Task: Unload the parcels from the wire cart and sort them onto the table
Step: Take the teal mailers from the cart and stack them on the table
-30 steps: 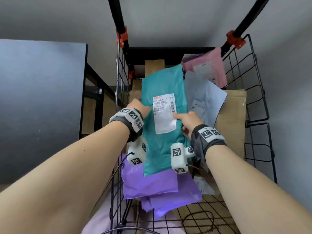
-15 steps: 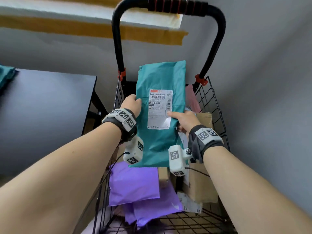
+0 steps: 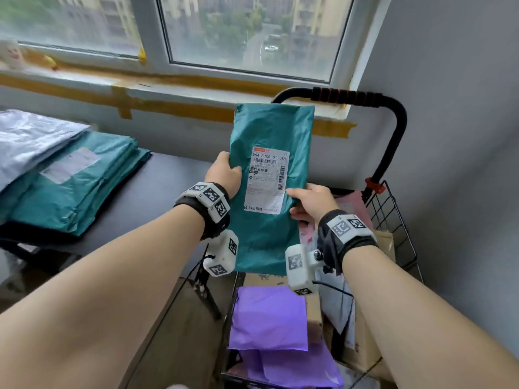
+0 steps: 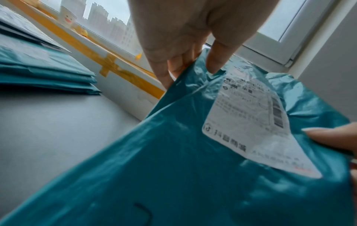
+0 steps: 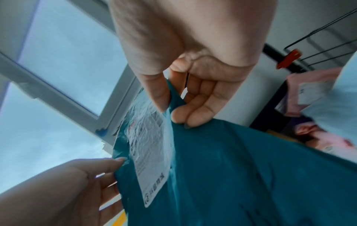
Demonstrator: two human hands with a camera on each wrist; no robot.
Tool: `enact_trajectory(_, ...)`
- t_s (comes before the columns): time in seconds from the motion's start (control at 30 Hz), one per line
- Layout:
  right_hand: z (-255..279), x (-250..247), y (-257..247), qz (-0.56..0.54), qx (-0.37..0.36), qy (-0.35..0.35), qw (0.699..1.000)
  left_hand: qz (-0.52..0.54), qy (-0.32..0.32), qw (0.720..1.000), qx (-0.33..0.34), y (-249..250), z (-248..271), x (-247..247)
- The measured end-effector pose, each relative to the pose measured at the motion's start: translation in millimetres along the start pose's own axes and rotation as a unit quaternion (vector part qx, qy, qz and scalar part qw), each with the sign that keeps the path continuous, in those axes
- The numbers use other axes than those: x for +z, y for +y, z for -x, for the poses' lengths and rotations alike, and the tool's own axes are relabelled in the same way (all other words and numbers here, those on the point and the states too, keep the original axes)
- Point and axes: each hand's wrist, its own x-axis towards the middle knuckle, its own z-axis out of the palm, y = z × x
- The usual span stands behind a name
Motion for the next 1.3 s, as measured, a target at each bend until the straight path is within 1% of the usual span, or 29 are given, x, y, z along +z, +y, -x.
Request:
enact_trajectory(0.1, 10, 54, -14, -0.005, -0.007, -0.025, 1.0, 0.028, 0.024, 0.999, -0.012, -26, 3, -50)
enact_trajectory(0.23, 25, 135, -24, -0.016, -0.008, -0.048, 0.999, 0.046, 0.039, 0.998, -0.023, -75, 4, -118)
enact_trajectory(0.33, 37, 203, -31, -0.013, -0.002, -0.057, 0.998, 0.037, 0.053, 0.997, -0.044, -113, 5, -178)
enact_trajectory(0.47, 48, 289, -44, -0.012, 0.007, -0.068, 0.998, 0.036, 0.083, 0.994, -0.056, -157, 5, -252)
enact_trajectory(0.63, 61, 375, -57, -0.008, 0.004, -0.08, 0.997, 0.042, 0.086, 0.994, -0.059, -204, -3, -325)
enact_trajectory(0.8, 57, 423, -67, 0.007, -0.005, -0.065, 0.998, 0.065, 0.072, 0.993, -0.064, -237, -21, -366)
enact_trajectory(0.93, 34, 451, -73, 0.004, 0.002, -0.055, 0.998, 0.058, 0.085, 0.992, -0.072, -260, -44, -385)
enact_trajectory(1.03, 6, 472, -73, -0.001, 0.018, -0.045, 0.999, 0.051, 0.091, 0.991, -0.082, -278, -69, -398)
enact_trajectory(1.17, -39, 501, -73, -0.001, 0.044, -0.039, 0.998, 0.038, 0.099, 0.99, -0.091, -296, -115, -416)
enact_trajectory(1.3, -82, 522, -78, -0.01, 0.081, -0.037, 0.996, -0.005, 0.058, 0.995, -0.085, -301, -164, -414)
